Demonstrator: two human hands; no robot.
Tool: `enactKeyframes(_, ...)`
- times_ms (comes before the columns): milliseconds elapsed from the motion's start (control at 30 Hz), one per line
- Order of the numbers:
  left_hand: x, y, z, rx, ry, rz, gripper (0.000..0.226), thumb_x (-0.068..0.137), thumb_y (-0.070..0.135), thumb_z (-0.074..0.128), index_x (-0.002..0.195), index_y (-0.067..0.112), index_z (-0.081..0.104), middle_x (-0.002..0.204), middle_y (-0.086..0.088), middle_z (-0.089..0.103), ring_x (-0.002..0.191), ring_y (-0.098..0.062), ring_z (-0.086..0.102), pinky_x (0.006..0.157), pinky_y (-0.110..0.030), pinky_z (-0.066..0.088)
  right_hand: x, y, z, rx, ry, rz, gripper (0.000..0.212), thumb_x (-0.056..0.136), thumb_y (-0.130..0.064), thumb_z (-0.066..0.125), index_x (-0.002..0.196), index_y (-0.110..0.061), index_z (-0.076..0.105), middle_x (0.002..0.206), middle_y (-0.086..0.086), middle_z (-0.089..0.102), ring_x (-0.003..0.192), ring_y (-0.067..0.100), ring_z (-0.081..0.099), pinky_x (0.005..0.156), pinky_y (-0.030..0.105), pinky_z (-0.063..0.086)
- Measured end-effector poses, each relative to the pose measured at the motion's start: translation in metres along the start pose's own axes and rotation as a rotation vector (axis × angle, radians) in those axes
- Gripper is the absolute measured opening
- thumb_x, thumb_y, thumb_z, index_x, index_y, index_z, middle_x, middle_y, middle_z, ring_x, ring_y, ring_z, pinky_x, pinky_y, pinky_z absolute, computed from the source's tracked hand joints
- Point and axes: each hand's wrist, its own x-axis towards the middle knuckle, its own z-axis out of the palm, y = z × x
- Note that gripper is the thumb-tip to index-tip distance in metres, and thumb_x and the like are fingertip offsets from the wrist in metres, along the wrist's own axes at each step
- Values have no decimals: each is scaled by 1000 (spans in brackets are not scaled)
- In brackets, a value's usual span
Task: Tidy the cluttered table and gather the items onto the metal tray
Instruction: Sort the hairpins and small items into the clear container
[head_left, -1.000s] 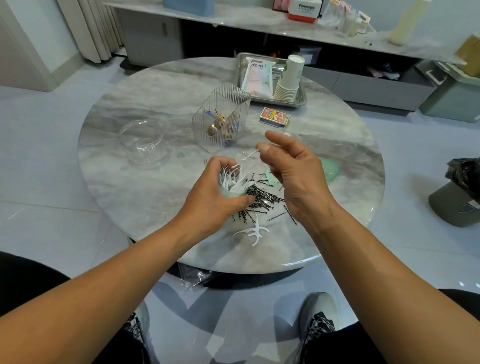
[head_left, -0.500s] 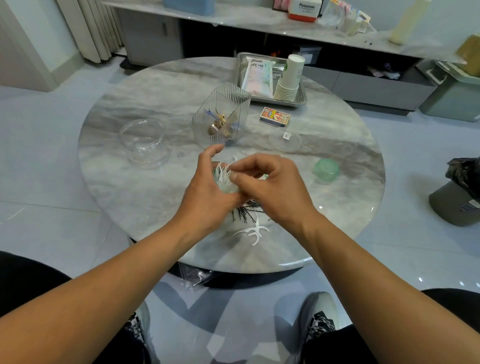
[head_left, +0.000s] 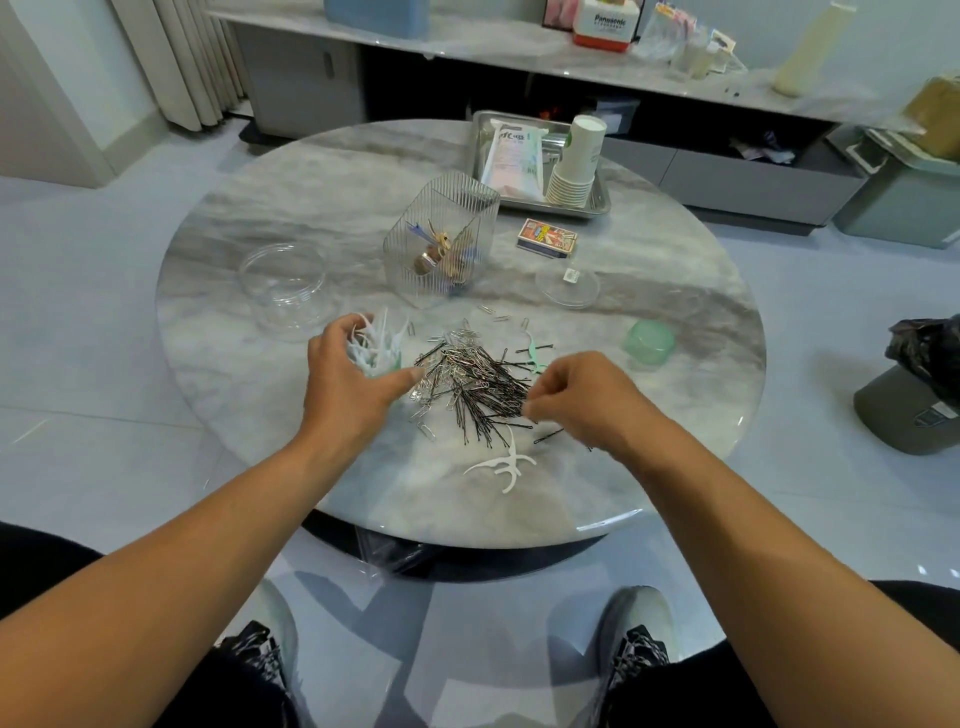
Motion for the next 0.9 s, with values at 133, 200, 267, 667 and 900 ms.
enactKeyframes(133, -4, -11, -3, 66, -16, -13, 74, 68, 24, 94, 125, 25, 47, 129, -4, 44, 98, -10, 56, 88, -19, 49, -7, 4, 20, -205, -116, 44, 28, 67, -37, 91, 76, -20, 70, 63, -9, 66, 59, 10, 59, 64, 29, 52)
enactKeyframes(200, -6, -11, -5, 69, -21, 0, 85, 66, 27, 95, 134, 23, 43, 134, -5, 41, 112, -15, 54, 100, -26, 46, -10, 4, 27, -297, -151, 47, 46, 60, -47, 92, 90, -26, 63, 80, -13, 64, 77, 13, 62, 73, 33, 51)
enactKeyframes(267, -8, -6, -6, 71, 1, 62, 102, 65, 36, 94, 147, 24, 34, 145, -5, 36, 132, -17, 42, 113, -30, 36, -11, 5, 31, -366, -163, 36, 57, 58, -52, 91, 97, -31, 56, 89, -16, 57, 86, 15, 59, 74, 33, 47)
enactKeyframes(667, -37, 32, 21, 315, -389, 517, 37, 86, 26, 79, 121, 27, 67, 103, 15, 52, 92, -6, 51, 85, -30, 46, 1, 7, 29, -275, -145, 20, 17, 76, -27, 88, 76, -19, 73, 70, -6, 71, 71, 15, 65, 78, 37, 57)
enactKeyframes(900, -31, 24, 45, 580, -590, 450, 54, 90, 30, 75, 140, 33, 56, 111, 9, 48, 106, -13, 48, 85, -35, 45, 5, 24, 2, -52, -56, 9, 14, 78, -14, 85, 78, -19, 72, 69, -3, 71, 61, 12, 62, 57, 24, 48)
